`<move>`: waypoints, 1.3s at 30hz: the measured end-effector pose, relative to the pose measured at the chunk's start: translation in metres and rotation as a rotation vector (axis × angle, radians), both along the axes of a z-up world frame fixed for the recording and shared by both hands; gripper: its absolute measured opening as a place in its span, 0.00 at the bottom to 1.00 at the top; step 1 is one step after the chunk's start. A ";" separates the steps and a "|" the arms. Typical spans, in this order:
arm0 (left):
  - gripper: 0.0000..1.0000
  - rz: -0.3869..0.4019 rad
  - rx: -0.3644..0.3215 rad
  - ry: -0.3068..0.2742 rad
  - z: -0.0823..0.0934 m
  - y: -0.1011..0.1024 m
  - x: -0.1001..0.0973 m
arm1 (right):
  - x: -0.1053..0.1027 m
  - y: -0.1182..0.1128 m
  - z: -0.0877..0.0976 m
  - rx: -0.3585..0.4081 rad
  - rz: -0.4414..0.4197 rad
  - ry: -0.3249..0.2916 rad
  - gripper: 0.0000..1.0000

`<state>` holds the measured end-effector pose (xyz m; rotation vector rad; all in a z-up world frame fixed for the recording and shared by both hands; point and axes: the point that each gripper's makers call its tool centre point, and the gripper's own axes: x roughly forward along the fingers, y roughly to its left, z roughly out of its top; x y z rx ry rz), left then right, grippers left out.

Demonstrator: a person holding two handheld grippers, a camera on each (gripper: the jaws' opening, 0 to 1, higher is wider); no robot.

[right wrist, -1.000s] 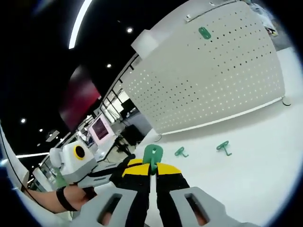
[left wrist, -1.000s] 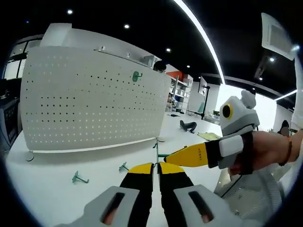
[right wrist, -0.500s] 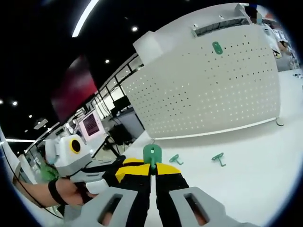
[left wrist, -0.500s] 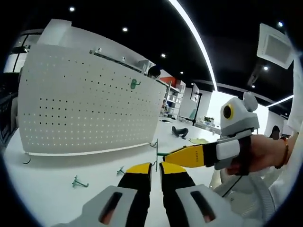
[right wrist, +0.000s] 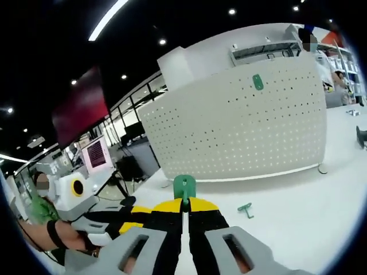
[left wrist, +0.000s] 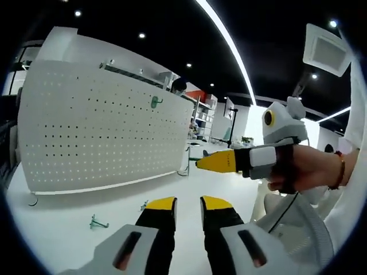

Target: Insert the hook assembly into the mounting plate slot until the hook locks in place.

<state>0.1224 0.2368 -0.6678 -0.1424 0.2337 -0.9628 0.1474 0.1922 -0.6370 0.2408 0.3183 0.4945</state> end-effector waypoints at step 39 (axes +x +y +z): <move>0.36 -0.090 0.096 -0.015 -0.017 0.025 -0.015 | 0.088 -0.044 0.067 -0.122 -0.168 -0.161 0.01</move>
